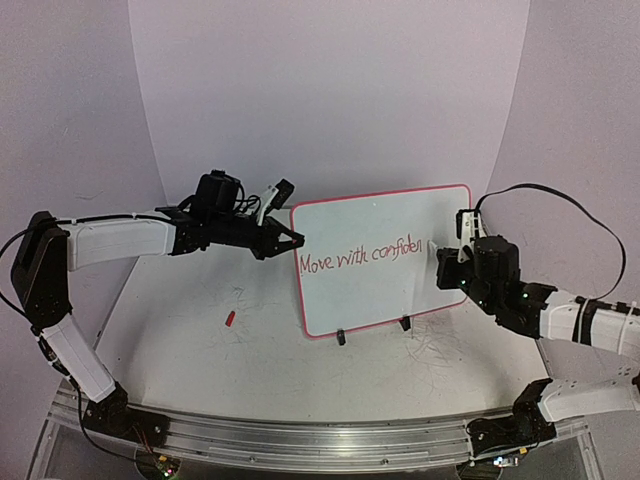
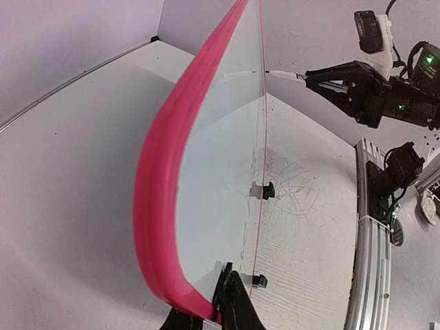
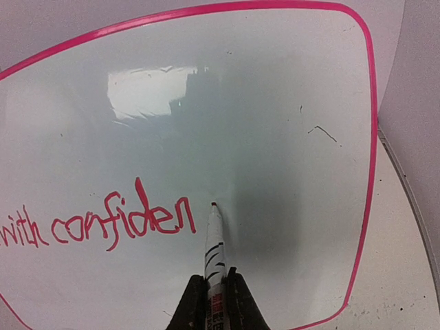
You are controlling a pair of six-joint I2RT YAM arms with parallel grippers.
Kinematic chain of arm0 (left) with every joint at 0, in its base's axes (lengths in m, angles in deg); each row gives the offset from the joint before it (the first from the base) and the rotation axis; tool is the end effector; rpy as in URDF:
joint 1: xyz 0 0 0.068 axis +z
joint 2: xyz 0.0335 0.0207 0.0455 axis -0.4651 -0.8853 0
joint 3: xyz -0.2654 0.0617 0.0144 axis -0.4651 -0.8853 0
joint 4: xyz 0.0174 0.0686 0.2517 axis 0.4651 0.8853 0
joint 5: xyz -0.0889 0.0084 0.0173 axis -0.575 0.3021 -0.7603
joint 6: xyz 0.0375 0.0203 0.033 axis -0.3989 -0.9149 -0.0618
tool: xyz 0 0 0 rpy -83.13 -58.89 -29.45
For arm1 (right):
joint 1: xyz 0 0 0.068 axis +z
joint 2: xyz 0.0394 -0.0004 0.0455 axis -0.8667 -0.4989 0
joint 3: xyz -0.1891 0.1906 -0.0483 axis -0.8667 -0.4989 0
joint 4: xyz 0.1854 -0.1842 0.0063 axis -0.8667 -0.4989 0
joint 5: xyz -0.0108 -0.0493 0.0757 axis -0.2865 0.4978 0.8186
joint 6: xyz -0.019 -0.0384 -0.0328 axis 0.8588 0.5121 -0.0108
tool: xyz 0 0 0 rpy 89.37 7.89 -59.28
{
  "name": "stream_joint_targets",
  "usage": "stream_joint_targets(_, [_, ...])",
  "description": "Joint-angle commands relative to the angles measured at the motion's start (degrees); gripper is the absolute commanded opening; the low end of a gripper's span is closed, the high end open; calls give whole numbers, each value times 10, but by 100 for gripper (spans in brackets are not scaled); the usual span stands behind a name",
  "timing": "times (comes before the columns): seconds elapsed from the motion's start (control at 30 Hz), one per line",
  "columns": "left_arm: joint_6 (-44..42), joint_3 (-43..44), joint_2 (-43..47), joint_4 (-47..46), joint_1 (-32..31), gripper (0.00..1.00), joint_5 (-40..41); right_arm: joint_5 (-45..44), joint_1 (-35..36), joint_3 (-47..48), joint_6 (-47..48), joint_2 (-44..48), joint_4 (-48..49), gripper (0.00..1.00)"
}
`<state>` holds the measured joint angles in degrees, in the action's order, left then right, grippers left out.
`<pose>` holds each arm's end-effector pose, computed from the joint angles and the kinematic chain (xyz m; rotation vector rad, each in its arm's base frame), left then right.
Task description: Write a sentence on the whiteboard
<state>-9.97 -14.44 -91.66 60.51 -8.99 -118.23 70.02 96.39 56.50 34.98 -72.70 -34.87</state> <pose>0.2934 -0.2434 0.2754 1.0227 1.8375 -0.9878 0.2036 0.1353 0.2529 -0.1599 1.8375 0.2873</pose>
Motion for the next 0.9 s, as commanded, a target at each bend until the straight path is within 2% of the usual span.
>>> stream_joint_targets(0.0, [-75,3,-6,47,2,0,94,6,-6,15,9,-9,25,0])
stream_joint_targets(0.37, [-76,3,-7,47,1,0,93,17,-7,19,16,-27,44,0])
stream_joint_targets(0.87, [-76,2,-7,47,1,0,95,50,-7,0,1,-25,13,0])
